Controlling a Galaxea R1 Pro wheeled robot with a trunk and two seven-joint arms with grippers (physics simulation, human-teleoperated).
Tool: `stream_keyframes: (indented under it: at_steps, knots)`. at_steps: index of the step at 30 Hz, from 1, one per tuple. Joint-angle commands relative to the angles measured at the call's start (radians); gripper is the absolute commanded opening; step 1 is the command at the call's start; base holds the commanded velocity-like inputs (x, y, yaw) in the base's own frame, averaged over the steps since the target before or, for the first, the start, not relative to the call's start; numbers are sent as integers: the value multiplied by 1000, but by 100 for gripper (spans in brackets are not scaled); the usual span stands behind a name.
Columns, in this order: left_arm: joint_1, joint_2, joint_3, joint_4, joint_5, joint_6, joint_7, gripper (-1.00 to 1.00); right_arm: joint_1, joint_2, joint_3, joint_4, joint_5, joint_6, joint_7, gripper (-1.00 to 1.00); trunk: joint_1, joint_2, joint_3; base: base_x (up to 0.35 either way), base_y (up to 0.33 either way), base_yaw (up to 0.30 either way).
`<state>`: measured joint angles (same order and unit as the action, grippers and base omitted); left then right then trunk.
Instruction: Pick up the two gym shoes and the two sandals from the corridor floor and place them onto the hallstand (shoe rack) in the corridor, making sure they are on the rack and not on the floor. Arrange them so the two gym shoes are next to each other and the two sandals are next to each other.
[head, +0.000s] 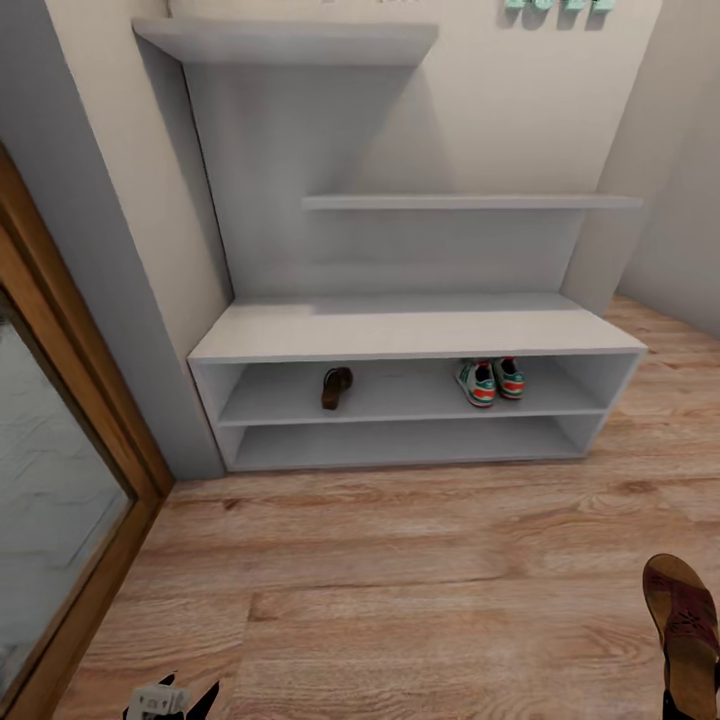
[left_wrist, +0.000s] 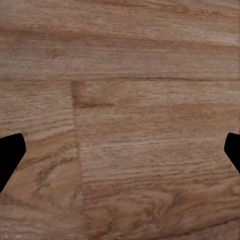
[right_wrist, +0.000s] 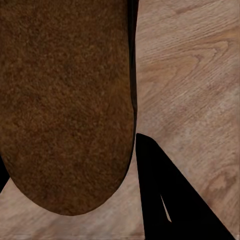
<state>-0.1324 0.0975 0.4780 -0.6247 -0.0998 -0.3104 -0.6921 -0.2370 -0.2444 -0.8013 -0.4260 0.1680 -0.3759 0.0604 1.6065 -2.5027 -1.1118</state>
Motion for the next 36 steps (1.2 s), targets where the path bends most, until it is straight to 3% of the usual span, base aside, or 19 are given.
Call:
stream_keyframes:
  at_steps: [1,12,14,19,22,23,26,27,28,29,31,34,36]
  knots:
    - [-1,-1,6,0,-10,-6,-4,100,-2,0,-9,1,4,-3,8,-100,-1,0,-1,-201,211,0]
    - [-1,-1,4,1,-13,-8,-5,100,-2,0,-9,0,4,-3,9,-100,-1,0,-1,-48,48,0]
    - [0,-6,-4,4,-19,-11,-27,100,-2,0,-9,0,4,-3,8,-100,-1,0,-1,0,0,0]
    - [0,-2,4,2,-14,-9,-174,100,-1,14,-3,8,7,-3,11,-100,-1,0,-1,0,0,0]
    - [0,-2,18,-1,-5,-9,-256,100,-2,60,75,3,42,-3,9,-100,-1,0,-1,0,0,0]
    - [0,-3,21,-2,-4,-9,-263,100,-2,66,96,2,51,-2,9,-100,-1,0,-1,0,0,0]
    - [-1,-4,32,-4,-1,-10,-281,100,-3,86,225,0,96,1,4,-100,-1,0,-1,0,0,0]
    - [-1,-5,34,-4,0,-10,-283,100,-4,91,252,0,101,2,3,-100,-1,0,-1,0,0,0]
    - [-1,-5,36,-6,1,-9,-286,100,-6,105,302,0,110,4,2,-100,-1,0,-1,0,0,0]
    - [-1,-5,37,-7,1,-9,-287,100,-9,114,324,0,114,5,1,-100,-1,0,-1,0,0,0]
    - [-2,-5,39,-9,1,-8,-291,100,-27,158,388,-2,124,10,0,-100,-1,0,-1,0,0,0]
    - [-2,-5,39,-10,1,-10,-293,100,-68,204,416,-4,129,64,-2,-100,-1,0,-1,0,0,0]
    - [-2,-6,38,-10,2,-11,-295,100,-132,245,430,-9,137,208,-11,-100,-1,0,-1,0,0,0]
